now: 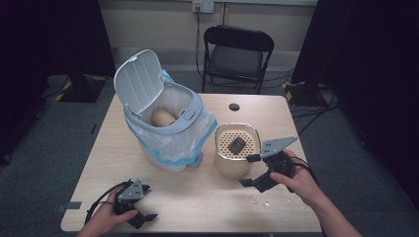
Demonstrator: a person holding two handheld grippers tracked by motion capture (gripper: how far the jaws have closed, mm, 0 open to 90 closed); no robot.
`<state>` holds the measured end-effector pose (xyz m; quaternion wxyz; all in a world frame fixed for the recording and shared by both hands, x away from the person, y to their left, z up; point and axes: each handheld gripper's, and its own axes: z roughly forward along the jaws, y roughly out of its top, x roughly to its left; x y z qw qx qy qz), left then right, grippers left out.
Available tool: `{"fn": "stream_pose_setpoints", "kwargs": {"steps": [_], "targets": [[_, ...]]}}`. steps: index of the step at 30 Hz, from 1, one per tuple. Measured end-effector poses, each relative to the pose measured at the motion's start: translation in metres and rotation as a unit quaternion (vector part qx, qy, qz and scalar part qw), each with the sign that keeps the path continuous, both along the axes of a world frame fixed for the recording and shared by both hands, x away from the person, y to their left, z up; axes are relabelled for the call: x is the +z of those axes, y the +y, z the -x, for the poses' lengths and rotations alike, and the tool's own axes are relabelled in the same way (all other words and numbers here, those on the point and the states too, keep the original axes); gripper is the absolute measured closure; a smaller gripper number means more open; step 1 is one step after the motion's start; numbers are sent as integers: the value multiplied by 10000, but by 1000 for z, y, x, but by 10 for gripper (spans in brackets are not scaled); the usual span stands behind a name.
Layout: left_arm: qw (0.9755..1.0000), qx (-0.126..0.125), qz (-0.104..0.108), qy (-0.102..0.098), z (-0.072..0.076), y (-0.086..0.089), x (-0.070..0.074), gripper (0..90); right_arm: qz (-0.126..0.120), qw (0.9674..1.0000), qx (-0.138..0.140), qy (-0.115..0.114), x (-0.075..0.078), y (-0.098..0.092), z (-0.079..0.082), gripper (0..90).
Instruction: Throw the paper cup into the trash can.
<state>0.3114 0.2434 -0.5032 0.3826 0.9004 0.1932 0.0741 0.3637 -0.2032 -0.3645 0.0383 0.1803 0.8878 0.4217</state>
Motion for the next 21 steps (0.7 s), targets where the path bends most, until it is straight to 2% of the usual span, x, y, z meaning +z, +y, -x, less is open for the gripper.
{"fn": "stream_pose_setpoints", "kwargs": {"steps": [11, 16, 19, 21], "targets": [[10000, 4, 3, 1, 0, 0, 0, 0, 24, 9999, -90, 76, -18, -21, 11, 144], [10000, 9, 4, 2, 0, 0, 0, 0, -4, 9997, -136, 203, -33, -29, 15, 144], [10000, 14, 6, 2, 0, 0, 0, 0, 81, 9997, -170, 154, -44, -34, 16, 144], [10000, 19, 4, 4, 0, 0, 0, 0, 55, 9994, -233, 237, -52, -37, 15, 144]]}}
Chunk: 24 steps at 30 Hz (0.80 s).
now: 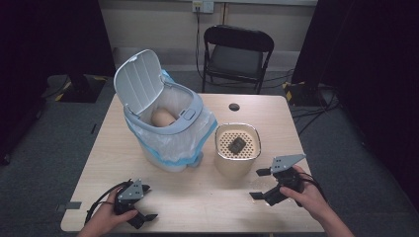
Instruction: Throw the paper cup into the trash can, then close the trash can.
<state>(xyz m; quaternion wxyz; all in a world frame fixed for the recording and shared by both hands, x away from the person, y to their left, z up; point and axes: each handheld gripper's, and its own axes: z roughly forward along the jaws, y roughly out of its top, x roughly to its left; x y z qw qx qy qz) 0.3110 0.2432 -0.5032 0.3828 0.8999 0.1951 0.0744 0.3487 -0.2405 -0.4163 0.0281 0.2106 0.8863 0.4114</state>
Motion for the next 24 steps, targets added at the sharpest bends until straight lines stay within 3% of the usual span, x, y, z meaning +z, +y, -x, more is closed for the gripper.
{"fn": "stream_pose_setpoints", "kwargs": {"steps": [8, 13, 16, 24], "targets": [[10000, 3, 0, -2, 0, 0, 0, 0, 100, 9999, -129, 49, -22, -9, -4, 145], [10000, 2, 0, 0, 0, 0, 0, 0, 245, 9993, -248, -150, -41, -14, -6, 145], [10000, 1, -1, 0, 0, 0, 0, 0, 304, 9991, -290, -57, -52, -19, -7, 145], [10000, 12, -2, 1, 0, 0, 0, 0, 531, 9974, -466, -118, -73, -29, -9, 145]]}}
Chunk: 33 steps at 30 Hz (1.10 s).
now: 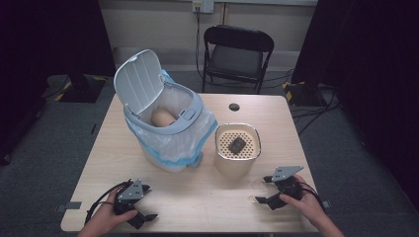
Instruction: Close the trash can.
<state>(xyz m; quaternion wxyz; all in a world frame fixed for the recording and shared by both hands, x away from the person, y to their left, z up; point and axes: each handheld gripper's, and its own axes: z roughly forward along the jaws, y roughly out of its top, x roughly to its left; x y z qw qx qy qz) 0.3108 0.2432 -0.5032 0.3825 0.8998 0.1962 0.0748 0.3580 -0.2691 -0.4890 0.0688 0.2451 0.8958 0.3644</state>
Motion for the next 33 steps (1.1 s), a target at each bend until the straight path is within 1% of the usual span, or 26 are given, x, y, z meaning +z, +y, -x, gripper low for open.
{"fn": "stream_pose_setpoints", "kwargs": {"steps": [1, 2, 4, 7, 9, 10, 12, 14, 15, 16, 17, 18, 19, 20, 21, 22, 24, 26, 27, 29, 30, 31, 33], "targets": [[10000, 0, 16, 0, 0, 0, 0, 0, -2, 10000, -11, 45, -1, -1, 0, 145], [10000, -8, 0, -10, 0, 0, 0, 0, 5, 10000, -19, 28, -2, -1, 0, 145], [10000, -13, 13, 0, 1, 0, 0, 0, 77, 9999, 4, -132, -4, -2, 0, 145], [10000, -23, 15, 15, 1, 0, 0, 0, 61, 9997, 55, -246, -6, -5, 1, 145], [10000, -11, 33, 4, 2, 0, 0, 0, -9, 9994, 66, -332, -8, -7, 1, 139], [10000, -23, 3, -11, 2, 1, 0, 0, -53, 9993, 50, -362, -9, -8, 2, 139], [10000, -17, 44, 12, 3, 1, 0, 0, -127, 9991, 36, -405, -10, -9, 3, 137], [9999, 9, 104, 89, 3, 4, 0, 0, -136, 9991, 18, -406, -11, -10, 3, 137], [9998, 51, 133, 134, 3, 6, 1, 6, -147, 9991, 26, -399, -11, -10, 3, 137], [9997, 93, 122, 182, 2, 8, 4, 38, -148, 9991, 27, -399, -11, -10, 3, 137], [9995, 144, 193, 212, 2, 11, 5, 94, -148, 9991, 27, -401, -11, -10, 3, 136], [9993, 191, 182, 249, 0, 14, 9, 185, -149, 9991, 26, -401, -11, -10, 3, 137], [9992, 270, 162, 241, -1, 17, 12, 202, -150, 9991, 28, -401, -11, -10, 3, 136], [9989, 356, 209, 238, -1, 18, 14, 163, -150, 9991, 27, -401, -11, -10, 3, 136], [9987, 392, 214, 231, -2, 21, 19, 154, -150, 9991, 27, -401, -11, -10, 3, 136], [9983, 469, 267, 240, -3, 23, 24, 172, -150, 9991, 27, -400, -11, -10, 3, 136], [9975, 578, 312, 244, -4, 28, 37, 160, -150, 9991, 30, -400, -11, -10, 3, 135], [9977, 577, 266, 241, -6, 32, 48, 159, -137, 9991, 18, -409, -11, -10, 3, 134], [9974, 610, 320, 234, -6, 35, 54, 159, -138, 9991, 17, -408, -11, -10, 3, 135], [9967, 706, 327, 244, -9, 40, 68, 159, -142, 9991, 21, -406, -11, -10, 3, 134], [9961, 777, 342, 246, -10, 43, 76, 158, -140, 9991, 18, -404, -11, -10, 3, 134], [9953, 821, 430, 283, -11, 45, 80, 158, -140, 9991, 20, -403, -11, -10, 3, 134], [9940, 950, 474, 253, -15, 51, 92, 158, -141, 9991, 20, -402, -11, -10, 3, 134]]}}
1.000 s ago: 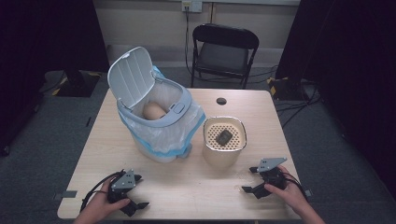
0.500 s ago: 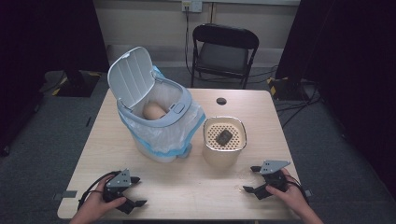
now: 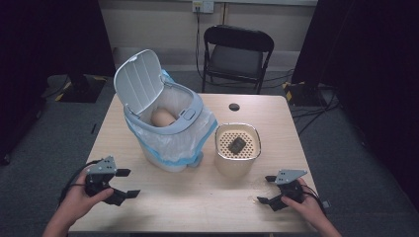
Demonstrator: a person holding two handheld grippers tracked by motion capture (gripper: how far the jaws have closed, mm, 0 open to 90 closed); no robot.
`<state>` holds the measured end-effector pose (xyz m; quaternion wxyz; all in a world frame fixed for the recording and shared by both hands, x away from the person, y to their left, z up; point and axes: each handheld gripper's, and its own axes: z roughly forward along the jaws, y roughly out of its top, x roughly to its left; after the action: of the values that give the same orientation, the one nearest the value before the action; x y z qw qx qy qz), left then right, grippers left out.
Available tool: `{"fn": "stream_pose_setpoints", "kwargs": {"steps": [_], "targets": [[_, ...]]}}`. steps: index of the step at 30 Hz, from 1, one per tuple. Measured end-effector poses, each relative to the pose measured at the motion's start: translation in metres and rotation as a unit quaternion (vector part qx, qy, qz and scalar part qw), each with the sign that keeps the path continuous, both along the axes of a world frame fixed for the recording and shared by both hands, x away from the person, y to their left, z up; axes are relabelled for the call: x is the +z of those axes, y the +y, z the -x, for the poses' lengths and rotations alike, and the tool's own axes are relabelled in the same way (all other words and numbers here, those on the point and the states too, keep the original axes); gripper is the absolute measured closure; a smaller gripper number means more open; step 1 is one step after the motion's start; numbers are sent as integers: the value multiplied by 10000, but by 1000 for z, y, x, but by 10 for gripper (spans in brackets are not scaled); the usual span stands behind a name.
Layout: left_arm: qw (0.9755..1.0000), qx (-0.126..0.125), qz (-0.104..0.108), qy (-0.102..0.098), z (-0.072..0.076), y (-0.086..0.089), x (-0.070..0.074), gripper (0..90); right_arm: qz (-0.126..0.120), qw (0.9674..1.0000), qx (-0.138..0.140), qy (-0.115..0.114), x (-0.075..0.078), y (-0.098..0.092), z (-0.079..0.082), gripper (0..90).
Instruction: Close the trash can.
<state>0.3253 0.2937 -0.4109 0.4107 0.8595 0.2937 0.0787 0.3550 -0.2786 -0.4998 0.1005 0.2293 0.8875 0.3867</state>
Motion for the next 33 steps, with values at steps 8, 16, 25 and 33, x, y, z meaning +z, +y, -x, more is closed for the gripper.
{"fn": "stream_pose_setpoints", "kwargs": {"steps": [8, 16, 25, 33], "targets": [[9998, 180, 121, -17, -13, 14, 52, 157, -10, 10000, 7, -2, 0, 0, 0, 133], [9994, 260, 150, -152, -23, 18, 96, 157, -9, 10000, 6, -2, 0, 0, 0, 133], [9988, 294, 100, -365, -37, 13, 138, 157, -15, 10000, -2, -7, 0, 0, 0, 133], [9984, 399, 42, -408, -56, 9, 160, 157, -13, 10000, 1, -9, 0, 0, 0, 134]]}}
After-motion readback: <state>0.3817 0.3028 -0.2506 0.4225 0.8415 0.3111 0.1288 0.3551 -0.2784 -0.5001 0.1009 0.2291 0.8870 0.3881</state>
